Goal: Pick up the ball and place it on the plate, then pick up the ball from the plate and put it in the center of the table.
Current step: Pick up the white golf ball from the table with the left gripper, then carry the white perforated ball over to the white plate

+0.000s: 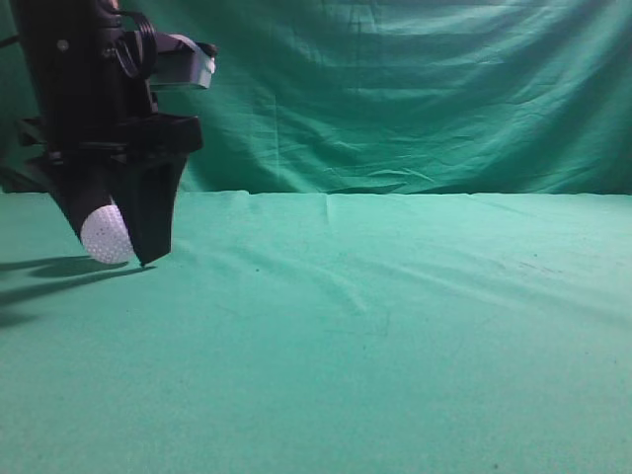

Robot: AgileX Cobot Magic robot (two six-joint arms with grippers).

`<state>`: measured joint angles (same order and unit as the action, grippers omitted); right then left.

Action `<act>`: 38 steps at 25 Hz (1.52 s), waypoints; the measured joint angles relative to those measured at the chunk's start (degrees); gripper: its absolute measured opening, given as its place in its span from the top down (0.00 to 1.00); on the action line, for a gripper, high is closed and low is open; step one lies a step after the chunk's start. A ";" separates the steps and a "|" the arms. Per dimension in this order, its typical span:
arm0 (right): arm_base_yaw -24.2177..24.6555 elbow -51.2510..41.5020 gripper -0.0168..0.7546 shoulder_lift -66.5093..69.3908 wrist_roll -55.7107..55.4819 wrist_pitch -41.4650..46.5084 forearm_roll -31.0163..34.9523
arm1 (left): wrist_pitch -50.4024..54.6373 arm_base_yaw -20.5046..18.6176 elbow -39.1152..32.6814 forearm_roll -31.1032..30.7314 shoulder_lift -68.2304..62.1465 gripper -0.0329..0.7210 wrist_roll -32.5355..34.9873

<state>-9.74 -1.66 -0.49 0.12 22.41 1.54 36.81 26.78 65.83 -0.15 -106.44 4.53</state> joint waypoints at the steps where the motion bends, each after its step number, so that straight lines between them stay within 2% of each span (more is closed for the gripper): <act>1: 0.00 0.00 0.98 0.00 0.00 0.00 0.00 | -0.22 0.00 0.09 -0.51 0.00 0.41 0.00; 3: 0.00 0.00 0.98 0.00 0.00 0.00 0.00 | -0.35 0.00 0.09 -1.13 0.00 0.55 0.00; 12: 0.00 0.00 0.98 0.00 0.00 0.00 0.00 | 5.19 -0.64 1.08 -2.30 1.13 0.55 -0.85; 19: 0.00 0.00 0.98 0.00 0.00 0.00 0.00 | 10.68 -5.18 1.44 -2.29 11.76 0.55 -2.69; 23: 0.00 0.00 0.98 0.00 0.00 0.00 0.00 | 11.09 -10.98 -0.71 -2.29 17.05 0.55 -2.74; 28: 0.00 0.00 0.98 0.00 0.00 0.00 0.00 | 9.71 -21.04 -6.25 -2.29 20.19 0.55 -4.31; 32: 0.00 0.00 0.98 0.00 0.00 0.00 0.00 | 7.50 -28.42 -7.26 -2.29 19.99 0.55 -6.08; 36: 0.00 0.00 0.98 0.00 0.00 0.00 0.00 | 3.49 -33.57 -7.26 -2.29 18.80 0.55 -6.34; 38: 0.00 0.00 0.98 0.00 0.00 0.00 0.00 | 0.18 -34.63 -7.26 -2.47 17.80 0.55 -6.60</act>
<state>-9.74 -1.66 -0.49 0.12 22.41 1.54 36.99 -7.85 58.57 -2.62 -88.64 -2.07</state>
